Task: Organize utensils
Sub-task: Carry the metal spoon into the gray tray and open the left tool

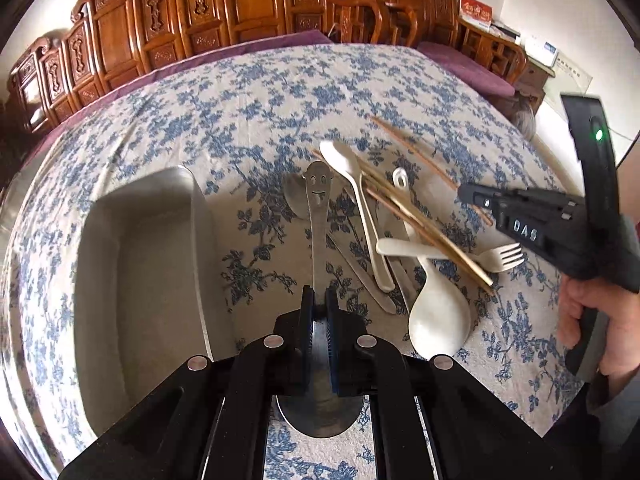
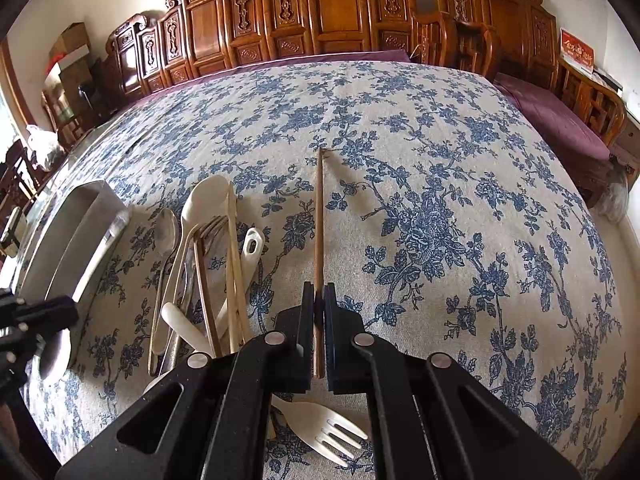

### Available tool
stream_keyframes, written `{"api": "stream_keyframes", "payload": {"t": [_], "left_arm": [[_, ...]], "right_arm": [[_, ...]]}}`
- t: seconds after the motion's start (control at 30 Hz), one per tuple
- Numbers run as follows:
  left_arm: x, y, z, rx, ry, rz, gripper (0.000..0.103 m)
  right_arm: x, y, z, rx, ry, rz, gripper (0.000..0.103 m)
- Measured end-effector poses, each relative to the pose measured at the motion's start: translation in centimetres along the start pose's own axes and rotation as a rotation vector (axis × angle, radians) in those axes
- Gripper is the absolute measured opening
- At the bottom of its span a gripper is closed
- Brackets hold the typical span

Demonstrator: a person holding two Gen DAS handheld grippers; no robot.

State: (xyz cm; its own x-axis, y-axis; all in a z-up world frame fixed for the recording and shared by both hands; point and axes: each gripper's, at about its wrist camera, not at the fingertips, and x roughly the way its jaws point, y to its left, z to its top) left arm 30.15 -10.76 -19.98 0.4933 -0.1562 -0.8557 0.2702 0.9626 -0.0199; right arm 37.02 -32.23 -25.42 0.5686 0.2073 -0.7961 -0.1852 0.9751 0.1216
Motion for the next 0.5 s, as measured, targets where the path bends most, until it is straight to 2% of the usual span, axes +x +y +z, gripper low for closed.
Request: {"api": "stream_keyframes", "payload": {"t": [0.2,0.5], "left_arm": [[-2.5,2.2,0.3,-0.028,-0.054,0.008,0.005],[-4.0,7.0,-0.1,-0.058,-0.082,0.05,0.005]], "right_arm": [[-1.5,1.0,0.3,-0.033,-0.04,-0.006,0.006],[-2.6,1.5,0.3,-0.056,-0.069,-0.031,0.005]]}}
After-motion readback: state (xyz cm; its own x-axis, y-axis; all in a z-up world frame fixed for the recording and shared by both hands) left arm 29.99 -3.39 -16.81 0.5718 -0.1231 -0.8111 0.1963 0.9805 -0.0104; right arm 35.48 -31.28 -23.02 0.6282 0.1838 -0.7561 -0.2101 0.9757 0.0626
